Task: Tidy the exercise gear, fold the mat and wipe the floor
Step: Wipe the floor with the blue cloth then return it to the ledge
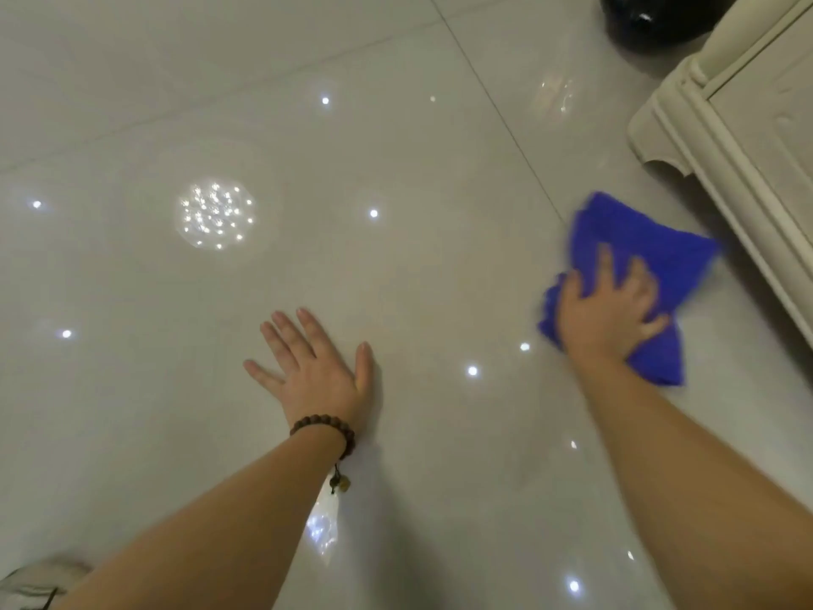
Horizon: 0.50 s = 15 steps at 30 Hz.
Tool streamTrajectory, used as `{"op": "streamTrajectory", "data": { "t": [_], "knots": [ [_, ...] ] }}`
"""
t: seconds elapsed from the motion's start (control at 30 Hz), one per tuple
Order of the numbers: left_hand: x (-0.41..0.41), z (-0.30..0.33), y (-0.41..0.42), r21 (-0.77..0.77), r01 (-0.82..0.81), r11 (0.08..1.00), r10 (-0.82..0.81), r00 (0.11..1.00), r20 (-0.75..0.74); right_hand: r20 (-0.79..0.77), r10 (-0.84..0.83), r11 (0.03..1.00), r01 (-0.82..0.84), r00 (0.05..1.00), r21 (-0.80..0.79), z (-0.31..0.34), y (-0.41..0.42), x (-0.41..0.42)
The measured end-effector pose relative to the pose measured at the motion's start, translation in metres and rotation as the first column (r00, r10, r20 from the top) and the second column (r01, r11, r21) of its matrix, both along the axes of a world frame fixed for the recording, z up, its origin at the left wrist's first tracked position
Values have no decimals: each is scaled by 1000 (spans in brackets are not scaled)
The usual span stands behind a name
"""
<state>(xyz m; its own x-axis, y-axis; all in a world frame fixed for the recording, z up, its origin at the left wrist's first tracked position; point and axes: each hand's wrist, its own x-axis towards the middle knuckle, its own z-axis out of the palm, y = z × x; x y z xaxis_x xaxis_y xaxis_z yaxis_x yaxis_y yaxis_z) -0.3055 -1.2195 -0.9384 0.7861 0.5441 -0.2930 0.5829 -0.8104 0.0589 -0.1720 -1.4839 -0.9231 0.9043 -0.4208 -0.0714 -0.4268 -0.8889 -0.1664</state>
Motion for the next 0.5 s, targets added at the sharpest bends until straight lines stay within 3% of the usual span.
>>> {"op": "streamTrajectory", "data": {
  "t": [0.03,0.07,0.13,0.17,0.2,0.27,0.33,0.37,0.47,0.5],
  "knots": [
    [0,1,0,-2,2,1000,-2,1000,-5,37,171,985,-171,985,-1,-3,32,-19],
    [0,1,0,3,9,1000,-9,1000,-6,66,412,911,-412,909,-21,-7,62,-43],
    [-1,1,1,0,7,1000,-7,1000,-5,52,820,573,-818,571,-47,-11,88,-88],
    [-1,1,1,-4,5,1000,-6,1000,-5,38,889,457,-887,456,-67,-12,76,-90],
    [-1,0,1,-2,7,1000,-7,1000,-3,52,898,440,-895,437,-71,-12,51,-80],
    [-1,1,-1,-3,12,1000,-12,1000,-3,61,770,638,-764,635,-99,-15,-12,-57],
    [-1,1,-1,-13,9,1000,-9,1000,4,17,473,879,-471,881,-82,-10,-76,-38],
    [-1,1,0,-12,12,1000,-11,1000,8,25,310,950,-308,951,-50,-5,-96,-34],
    [-2,1,-1,-11,14,1000,-14,1000,1,21,-133,991,132,991,21,-2,-74,-33],
    [-2,1,-1,-12,12,1000,-12,1000,-6,17,-149,988,148,989,34,-4,-48,-41]
  ]
}}
